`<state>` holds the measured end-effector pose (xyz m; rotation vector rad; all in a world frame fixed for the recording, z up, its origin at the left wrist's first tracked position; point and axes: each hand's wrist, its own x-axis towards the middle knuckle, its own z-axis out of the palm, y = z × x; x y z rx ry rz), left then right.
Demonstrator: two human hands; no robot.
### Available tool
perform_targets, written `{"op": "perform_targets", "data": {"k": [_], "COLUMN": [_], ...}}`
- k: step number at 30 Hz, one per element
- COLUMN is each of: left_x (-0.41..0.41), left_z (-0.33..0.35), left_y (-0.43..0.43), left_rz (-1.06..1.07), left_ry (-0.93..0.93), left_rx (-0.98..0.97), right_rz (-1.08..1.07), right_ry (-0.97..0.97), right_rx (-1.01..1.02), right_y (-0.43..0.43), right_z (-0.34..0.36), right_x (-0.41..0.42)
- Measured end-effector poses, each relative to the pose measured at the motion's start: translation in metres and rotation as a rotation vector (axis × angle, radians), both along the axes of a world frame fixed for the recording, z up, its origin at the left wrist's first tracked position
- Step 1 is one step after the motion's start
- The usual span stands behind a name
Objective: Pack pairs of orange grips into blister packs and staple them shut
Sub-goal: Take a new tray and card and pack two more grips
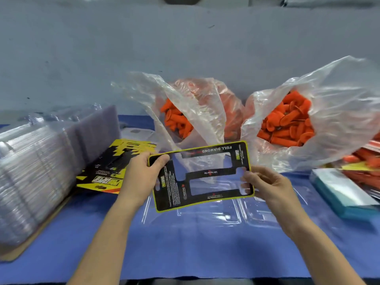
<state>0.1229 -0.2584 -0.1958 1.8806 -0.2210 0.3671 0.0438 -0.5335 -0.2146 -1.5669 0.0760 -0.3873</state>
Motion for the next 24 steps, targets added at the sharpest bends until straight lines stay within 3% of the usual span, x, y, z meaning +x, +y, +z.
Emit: {"op": "perform_targets", "data": {"k": [4, 9, 15, 18, 21, 24], "left_x": [-0.003, -0.013, -0.019, -0.020, -0.013, -0.001], "left_z": [-0.001, -0.019, -0.027, -0.023, -0.009, -0.003], "left_y": [-0.007, -0.005, 0.003, 0.003, 0.001, 0.000], "left_rz": [-0.139, -0.179, -0.182, -0.159, -0.097, 0.036], "left_ry": [-0.081, -0.319, -0.341, -0.251, -0.244, -0.251], "left_rx": [0.055, 0.363, 0.393, 0.174, -0.141, -0.250], "right_rz": [-0.145, -0.211, -0.178, -0.155, -0.065, 0.028], "right_ry": [-0.091, -0.168, -0.178, -0.142, -0.100, -0.072], "right_rx": [-0.361, -0.712, -0.824, -0.751, -0.442, -0.302], "right_y": [-0.023, -0.044, -0.043, -0.035, -0.021, -0.004], "right_z": [-0.006, -0.019, -0.025, -0.021, -0.008, 0.001], "right_x": [-0.004, -0.009, -0.012, -0.013, -0.013, -0.007]}}
